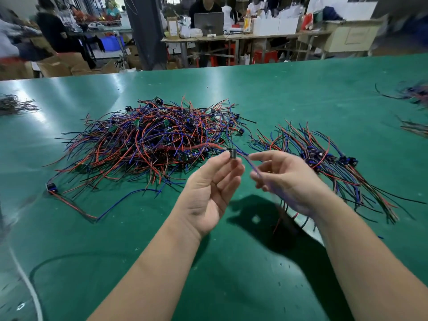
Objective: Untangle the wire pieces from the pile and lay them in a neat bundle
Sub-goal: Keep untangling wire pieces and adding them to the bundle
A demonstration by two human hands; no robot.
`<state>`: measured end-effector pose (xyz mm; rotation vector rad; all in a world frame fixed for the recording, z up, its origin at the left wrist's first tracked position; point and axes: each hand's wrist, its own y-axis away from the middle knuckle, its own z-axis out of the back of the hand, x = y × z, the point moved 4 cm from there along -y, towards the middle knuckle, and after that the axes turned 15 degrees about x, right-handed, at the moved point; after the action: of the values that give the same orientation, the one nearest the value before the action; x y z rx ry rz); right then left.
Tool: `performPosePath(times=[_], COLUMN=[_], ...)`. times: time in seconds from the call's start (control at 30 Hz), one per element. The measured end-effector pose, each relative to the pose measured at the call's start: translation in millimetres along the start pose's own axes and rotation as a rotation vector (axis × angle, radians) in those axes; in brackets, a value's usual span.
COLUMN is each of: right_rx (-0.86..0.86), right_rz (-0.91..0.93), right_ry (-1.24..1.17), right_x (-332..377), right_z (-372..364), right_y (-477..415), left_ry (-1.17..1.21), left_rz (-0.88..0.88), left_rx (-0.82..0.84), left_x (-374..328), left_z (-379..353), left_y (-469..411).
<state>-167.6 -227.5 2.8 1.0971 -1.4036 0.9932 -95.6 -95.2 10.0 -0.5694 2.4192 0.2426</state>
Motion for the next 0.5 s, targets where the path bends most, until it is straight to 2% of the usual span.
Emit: performPosePath(times=[0.1, 0.17, 0.27, 0.3, 0.4, 0.43, 0.5], right_rx=[0.121, 0.090, -0.002, -0.011, 0.027, 0.045, 0.079], right_rz=[0.087, 0.144, 0.166, 0.162, 0.158, 0.164, 0.159], right_ry=[-0.113, -0.265, -0.360, -0.385, -0.458, -0.485, -0.493], right_x=[0, 0, 1, 1, 4, 5, 7], right_z=[-22, -26, -25, -24, -21, -19, -12], right_y=[-1, -3, -4, -4, -4, -4, -2], left_ry=[-0.060, -0.194, -0.378, -0.461, -0.917, -0.991, -0.915], left_rz=[0.005, 0.022, -0.019, -0.058, -0.207, -0.250, -0.231], left_rx=[-0.024, -0.016, 0.034, 0.067, 0.140, 0.138, 0.040], left_x=[3, 10, 18, 19, 16, 15, 9], left_z=[2, 2, 3, 4, 0, 2, 6], left_y=[-1, -2, -3, -3, -3, -3, -4])
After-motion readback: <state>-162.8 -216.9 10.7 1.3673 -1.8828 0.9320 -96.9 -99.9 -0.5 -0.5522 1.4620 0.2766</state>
